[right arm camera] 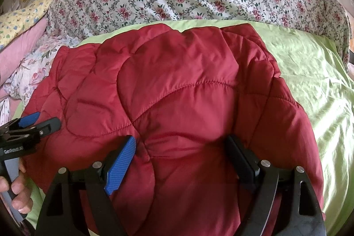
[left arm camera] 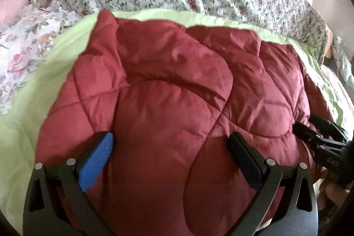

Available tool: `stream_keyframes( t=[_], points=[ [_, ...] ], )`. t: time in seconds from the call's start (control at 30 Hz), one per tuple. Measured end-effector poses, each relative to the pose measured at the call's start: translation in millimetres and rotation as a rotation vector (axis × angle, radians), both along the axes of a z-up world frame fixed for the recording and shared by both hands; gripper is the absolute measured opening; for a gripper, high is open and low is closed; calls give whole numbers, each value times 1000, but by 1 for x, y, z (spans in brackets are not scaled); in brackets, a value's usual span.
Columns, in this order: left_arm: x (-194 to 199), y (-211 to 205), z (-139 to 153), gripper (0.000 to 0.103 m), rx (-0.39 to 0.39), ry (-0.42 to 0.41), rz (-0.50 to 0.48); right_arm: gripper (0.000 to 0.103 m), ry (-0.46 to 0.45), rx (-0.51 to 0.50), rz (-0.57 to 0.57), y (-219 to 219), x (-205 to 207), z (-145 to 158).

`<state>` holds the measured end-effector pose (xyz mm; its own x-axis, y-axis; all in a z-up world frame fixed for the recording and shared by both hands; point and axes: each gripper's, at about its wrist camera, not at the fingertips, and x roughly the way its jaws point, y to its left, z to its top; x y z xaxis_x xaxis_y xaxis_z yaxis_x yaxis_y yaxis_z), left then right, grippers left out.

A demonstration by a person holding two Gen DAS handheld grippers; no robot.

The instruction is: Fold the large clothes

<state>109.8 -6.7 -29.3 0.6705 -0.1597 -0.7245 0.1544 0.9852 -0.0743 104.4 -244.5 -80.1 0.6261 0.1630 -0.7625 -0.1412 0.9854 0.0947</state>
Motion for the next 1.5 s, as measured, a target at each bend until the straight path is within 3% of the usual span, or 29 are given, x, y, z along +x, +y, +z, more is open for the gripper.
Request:
stream_keyframes(
  t=[0.13, 0.23, 0.4, 0.57, 0.87, 1.03, 1.23, 1.5],
  points=[
    [-12, 12, 19, 103, 29, -63, 67, 85, 7, 0, -15, -1, -3, 3],
    [-10, 28, 25, 103, 7, -59, 103, 85, 8, 22, -33, -2, -8, 16],
    [4, 39, 5, 103, -7, 25, 128, 85, 30, 21, -19, -2, 3, 24],
    [4, 30, -1, 103, 34, 13, 125, 85, 74, 16, -13, -13, 26, 11],
    [8, 30, -6, 103, 49, 12, 125, 87, 44, -5, -41, -19, 35, 5],
    [11, 30, -8, 103, 57, 13, 127, 87, 18, 17, -69, -21, 23, 18],
    [11, 30, -8, 103, 58, 14, 133, 88, -40, 42, -48, -17, -25, 42],
    [-29, 33, 19, 103, -10, -6, 122, 88, 24, -103, 4, 5, -43, 11]
  ],
)
